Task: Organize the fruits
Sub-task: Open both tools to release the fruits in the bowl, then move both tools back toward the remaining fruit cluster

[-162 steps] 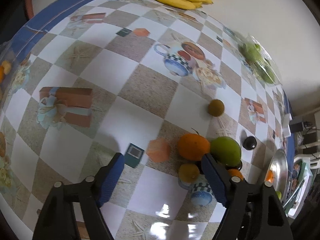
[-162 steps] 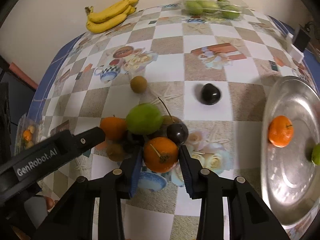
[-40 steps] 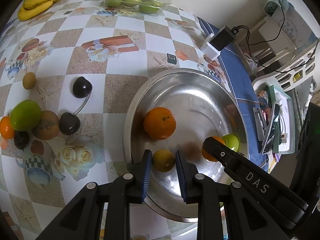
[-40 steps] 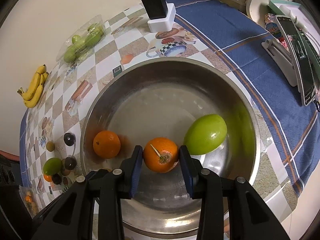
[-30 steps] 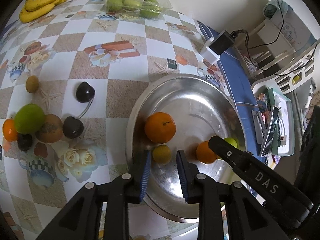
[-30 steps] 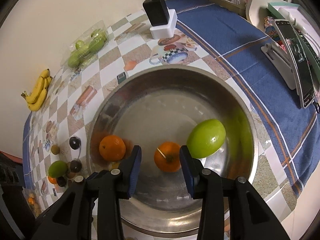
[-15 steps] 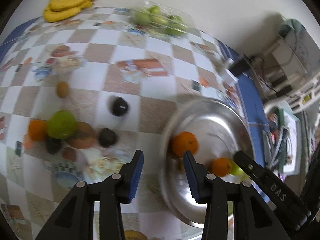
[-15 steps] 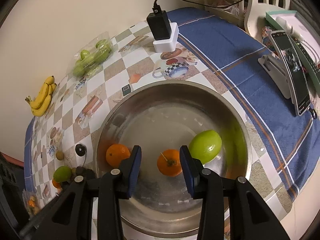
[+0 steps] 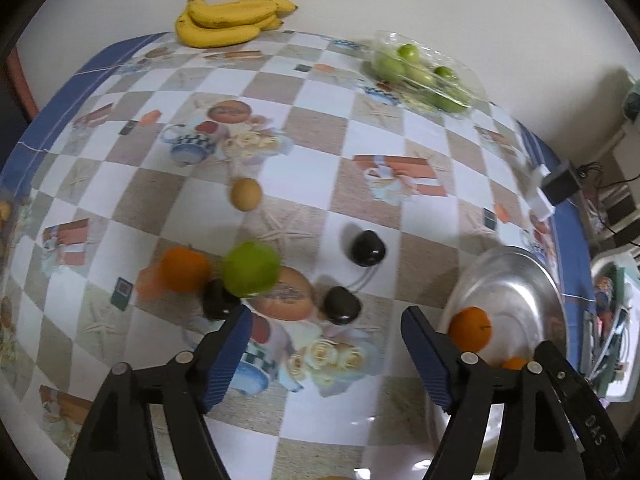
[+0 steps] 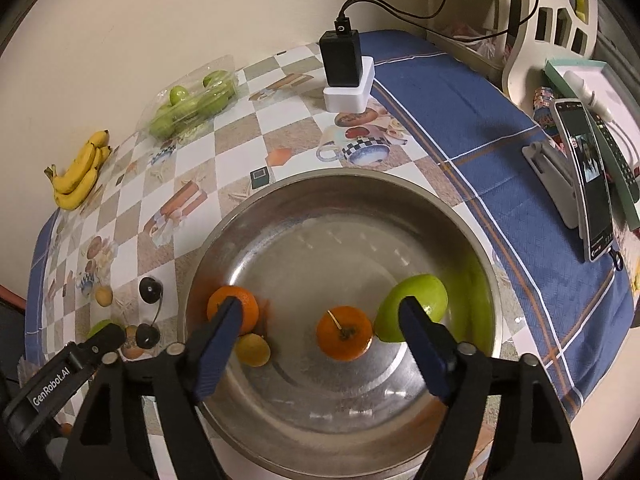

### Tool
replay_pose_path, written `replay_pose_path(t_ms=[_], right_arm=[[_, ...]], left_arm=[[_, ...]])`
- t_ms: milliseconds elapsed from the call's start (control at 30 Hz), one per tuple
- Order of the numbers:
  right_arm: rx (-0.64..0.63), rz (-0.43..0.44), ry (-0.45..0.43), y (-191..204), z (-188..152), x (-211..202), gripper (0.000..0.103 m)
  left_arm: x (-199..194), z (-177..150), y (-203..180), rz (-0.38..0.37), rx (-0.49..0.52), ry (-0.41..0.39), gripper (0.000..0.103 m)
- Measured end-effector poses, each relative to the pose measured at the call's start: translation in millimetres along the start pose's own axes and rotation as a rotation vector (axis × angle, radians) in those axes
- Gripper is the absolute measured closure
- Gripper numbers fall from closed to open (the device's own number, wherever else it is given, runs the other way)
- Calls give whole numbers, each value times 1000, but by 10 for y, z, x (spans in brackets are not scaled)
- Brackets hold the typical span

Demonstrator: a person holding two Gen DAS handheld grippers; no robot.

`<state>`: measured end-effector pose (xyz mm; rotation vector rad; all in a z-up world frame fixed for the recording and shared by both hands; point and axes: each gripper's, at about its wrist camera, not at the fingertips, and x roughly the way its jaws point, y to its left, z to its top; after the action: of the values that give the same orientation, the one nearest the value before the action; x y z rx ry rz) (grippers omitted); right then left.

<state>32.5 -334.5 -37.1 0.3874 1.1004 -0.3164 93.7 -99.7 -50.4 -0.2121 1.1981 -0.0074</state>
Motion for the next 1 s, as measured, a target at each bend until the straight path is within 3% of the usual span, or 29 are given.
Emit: replay_pose_path(t_ms=[133,267,400,467,1000], right_arm=[[-11,1,4,30,-13,25,14],[-17,8,-2,52,-26,33,9],[-21,17,-7,78,-41,42,5],[-25,17,-7,94,-49,47,1],[-61,58,-2,318,-78,44,0]], left_arm=[[-6,6,40,25,-8,-16,18],[-9,13,68,38,-8,-24,4],[-3,25,107,43,-15,-24,0],[-3,34,131,50,-21,-27,0],[15,143,352,62,-21,-35,0]])
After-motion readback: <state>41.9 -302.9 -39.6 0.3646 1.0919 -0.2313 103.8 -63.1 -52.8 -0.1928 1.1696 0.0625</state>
